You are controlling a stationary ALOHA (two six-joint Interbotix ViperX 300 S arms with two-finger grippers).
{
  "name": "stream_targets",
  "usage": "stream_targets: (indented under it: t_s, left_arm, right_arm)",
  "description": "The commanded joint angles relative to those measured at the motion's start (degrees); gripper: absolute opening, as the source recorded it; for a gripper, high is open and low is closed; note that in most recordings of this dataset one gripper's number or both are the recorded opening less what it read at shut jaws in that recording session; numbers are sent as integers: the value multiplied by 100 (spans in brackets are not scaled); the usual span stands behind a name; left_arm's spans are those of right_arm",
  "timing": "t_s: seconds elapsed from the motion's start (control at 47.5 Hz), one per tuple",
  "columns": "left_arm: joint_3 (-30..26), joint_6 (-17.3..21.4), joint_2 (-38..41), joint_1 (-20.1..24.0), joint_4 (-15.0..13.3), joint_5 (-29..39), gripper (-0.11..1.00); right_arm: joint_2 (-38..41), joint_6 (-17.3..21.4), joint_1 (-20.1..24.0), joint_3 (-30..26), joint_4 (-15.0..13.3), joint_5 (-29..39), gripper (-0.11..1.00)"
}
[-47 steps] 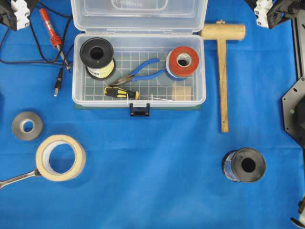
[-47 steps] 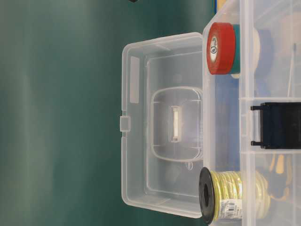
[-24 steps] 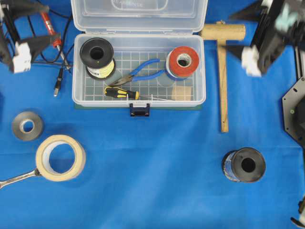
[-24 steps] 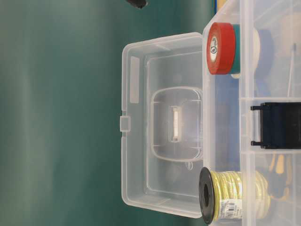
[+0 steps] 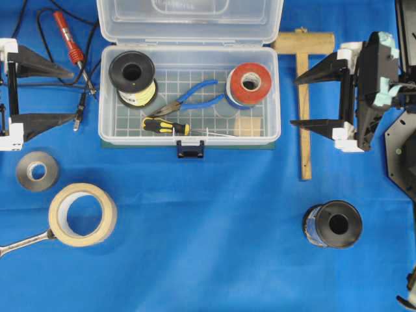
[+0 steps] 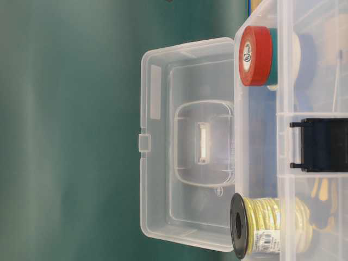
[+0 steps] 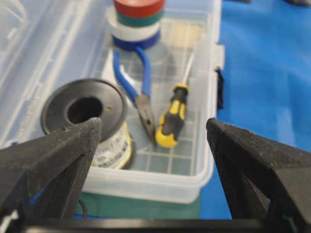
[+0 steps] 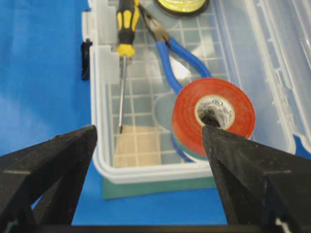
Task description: Open the tool box with both arms.
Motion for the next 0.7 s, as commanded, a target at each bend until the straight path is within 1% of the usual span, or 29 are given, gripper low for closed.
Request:
stream_targets:
  t_s: [0.0, 0.084, 0.232, 0.379, 0.506, 0.674]
  left_arm:
    - [-35, 0, -26, -88, -9, 35, 86]
    - [62, 0, -114, -167, -9, 0, 86]
    - [422, -35, -413, -255, -9, -97, 86]
    - [747, -158, -782, -281, -18, -123, 86]
    - [1020, -237, -1169, -281, -18, -149, 86]
    - [1169, -229, -1600, -369, -18, -264, 86]
  right_arm:
    - [-246, 0, 18, 79, -9, -18, 86]
    - [-536, 0, 35, 325, 0, -62, 86]
    - [-1178, 18, 44, 932, 44, -325, 86]
    - [-1661, 18, 44, 1424, 202, -571, 86]
    - [-1793, 26, 97, 1617, 299, -809, 86]
    - [-1731, 26, 114, 1793, 334, -1107, 86]
